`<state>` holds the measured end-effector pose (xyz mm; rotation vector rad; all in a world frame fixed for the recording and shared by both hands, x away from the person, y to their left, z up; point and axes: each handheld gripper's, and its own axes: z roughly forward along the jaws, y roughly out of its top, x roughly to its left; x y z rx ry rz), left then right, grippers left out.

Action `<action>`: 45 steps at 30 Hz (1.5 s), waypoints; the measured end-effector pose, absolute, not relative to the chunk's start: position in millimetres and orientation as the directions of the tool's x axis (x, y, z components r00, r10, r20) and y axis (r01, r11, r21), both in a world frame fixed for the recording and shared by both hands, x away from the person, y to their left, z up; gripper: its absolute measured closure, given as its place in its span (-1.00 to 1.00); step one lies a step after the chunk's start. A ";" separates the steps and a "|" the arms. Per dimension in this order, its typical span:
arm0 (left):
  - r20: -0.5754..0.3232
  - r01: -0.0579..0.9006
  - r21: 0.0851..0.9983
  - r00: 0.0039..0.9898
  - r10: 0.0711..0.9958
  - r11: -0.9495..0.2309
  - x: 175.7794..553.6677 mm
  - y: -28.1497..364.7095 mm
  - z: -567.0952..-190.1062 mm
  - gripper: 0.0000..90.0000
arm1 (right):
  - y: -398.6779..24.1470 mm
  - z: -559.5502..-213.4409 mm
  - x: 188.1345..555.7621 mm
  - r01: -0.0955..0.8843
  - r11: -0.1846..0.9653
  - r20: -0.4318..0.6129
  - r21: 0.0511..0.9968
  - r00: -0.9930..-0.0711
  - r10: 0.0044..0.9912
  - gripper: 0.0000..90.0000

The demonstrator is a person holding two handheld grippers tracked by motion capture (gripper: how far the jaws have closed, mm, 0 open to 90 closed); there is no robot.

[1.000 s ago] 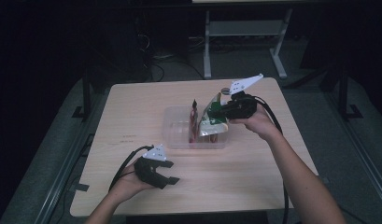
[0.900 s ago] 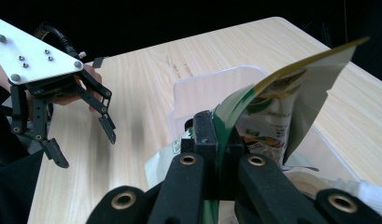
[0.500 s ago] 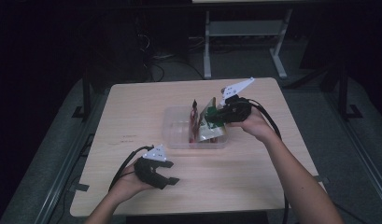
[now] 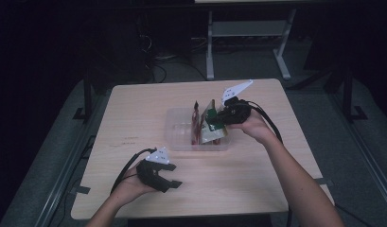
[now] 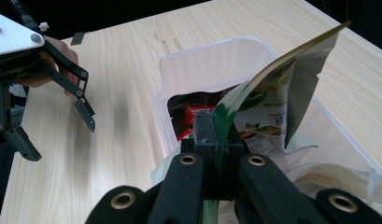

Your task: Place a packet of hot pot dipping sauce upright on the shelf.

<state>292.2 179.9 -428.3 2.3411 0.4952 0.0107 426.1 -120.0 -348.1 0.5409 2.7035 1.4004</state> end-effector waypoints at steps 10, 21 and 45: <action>-0.133 0.347 0.666 0.926 0.353 -0.660 292.5 179.8 -428.3 -0.29 | -121.6 -344.9 425.1 0.270 0.527 0.075 0.806 -0.929 0.361 0.85; -0.142 0.356 0.665 0.923 0.357 -0.656 292.5 180.9 -426.8 -0.29 | -128.8 -334.0 417.0 0.286 0.472 0.108 0.834 -0.923 0.369 0.19; -0.126 0.350 0.672 0.923 0.364 -0.653 293.7 185.5 -424.0 -0.35 | -156.9 -351.5 358.9 0.285 0.440 0.084 0.852 -0.903 0.422 -0.26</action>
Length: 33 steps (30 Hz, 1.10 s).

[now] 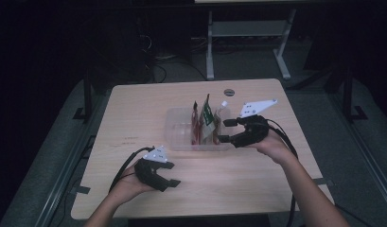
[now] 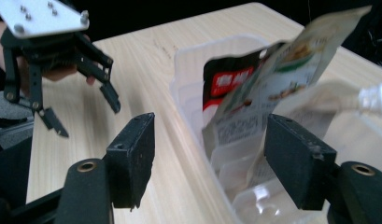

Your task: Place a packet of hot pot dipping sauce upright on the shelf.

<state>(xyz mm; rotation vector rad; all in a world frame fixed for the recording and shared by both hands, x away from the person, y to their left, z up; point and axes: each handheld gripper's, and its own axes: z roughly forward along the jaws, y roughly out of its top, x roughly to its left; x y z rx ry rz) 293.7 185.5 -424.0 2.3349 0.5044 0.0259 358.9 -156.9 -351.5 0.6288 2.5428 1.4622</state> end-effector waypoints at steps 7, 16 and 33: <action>-0.124 0.357 0.676 0.917 0.378 -0.644 293.3 189.3 -422.6 -0.37 | -168.1 -365.7 342.5 0.296 0.436 0.090 0.850 -0.896 0.435 -0.27; -0.118 0.380 0.686 0.900 0.420 -0.620 288.8 204.8 -423.6 -0.39 | -179.8 -389.1 320.3 0.322 0.456 0.087 0.830 -0.881 0.465 -0.32; -0.070 0.401 0.628 0.882 0.465 -0.667 275.5 231.0 -442.7 -0.57 | -210.5 -443.5 293.7 0.422 0.486 0.077 0.766 -0.810 0.581 -0.42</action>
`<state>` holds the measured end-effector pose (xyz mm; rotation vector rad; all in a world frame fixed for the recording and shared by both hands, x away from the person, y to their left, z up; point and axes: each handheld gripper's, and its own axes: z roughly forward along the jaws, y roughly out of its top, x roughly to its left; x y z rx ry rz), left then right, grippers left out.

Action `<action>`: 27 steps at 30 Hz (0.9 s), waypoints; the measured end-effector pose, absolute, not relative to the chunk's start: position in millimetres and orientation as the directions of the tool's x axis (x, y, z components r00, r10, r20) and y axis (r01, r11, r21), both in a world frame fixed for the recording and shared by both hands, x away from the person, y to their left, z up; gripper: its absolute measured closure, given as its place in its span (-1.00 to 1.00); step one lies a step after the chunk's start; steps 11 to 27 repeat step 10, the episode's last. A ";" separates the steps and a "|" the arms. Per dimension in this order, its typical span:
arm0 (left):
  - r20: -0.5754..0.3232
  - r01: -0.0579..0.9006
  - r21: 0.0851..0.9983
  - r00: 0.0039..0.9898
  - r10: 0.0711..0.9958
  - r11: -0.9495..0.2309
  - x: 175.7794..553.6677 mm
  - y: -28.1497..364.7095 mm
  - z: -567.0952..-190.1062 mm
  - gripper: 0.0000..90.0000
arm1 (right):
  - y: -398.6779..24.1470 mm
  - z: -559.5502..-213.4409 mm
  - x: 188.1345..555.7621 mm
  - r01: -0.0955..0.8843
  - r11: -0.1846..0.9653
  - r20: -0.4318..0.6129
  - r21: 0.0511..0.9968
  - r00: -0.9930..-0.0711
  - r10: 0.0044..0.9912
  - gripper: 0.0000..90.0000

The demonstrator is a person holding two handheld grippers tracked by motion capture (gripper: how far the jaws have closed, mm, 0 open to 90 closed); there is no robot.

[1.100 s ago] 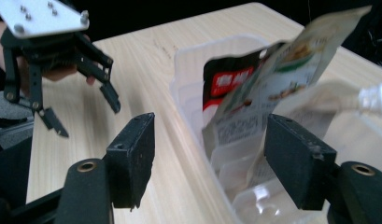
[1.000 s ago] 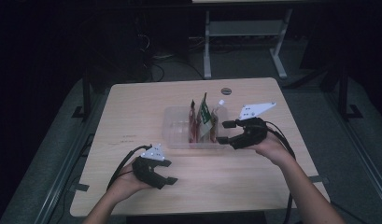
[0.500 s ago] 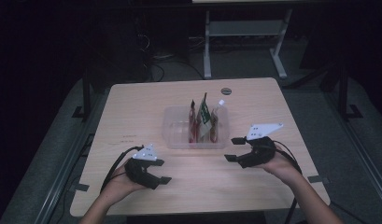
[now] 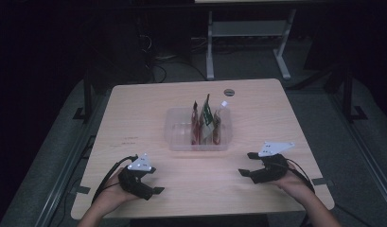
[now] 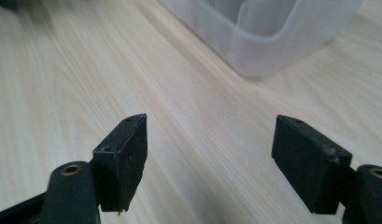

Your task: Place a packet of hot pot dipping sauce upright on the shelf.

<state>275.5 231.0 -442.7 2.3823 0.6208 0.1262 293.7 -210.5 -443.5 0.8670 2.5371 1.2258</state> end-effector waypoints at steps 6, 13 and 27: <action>-0.062 0.397 0.625 0.883 0.464 -0.672 277.6 231.9 -444.0 -0.57 | -206.6 -451.0 294.0 0.415 0.527 0.043 0.742 -0.814 0.579 -0.46; -0.060 0.393 0.625 0.886 0.460 -0.674 278.0 230.1 -444.4 -0.58 | -208.7 -450.9 294.9 0.413 0.512 0.048 0.753 -0.811 0.583 -0.49; -0.060 0.393 0.625 0.886 0.460 -0.674 278.0 230.1 -444.4 -0.58 | -208.7 -450.9 294.9 0.413 0.512 0.048 0.753 -0.811 0.583 -0.49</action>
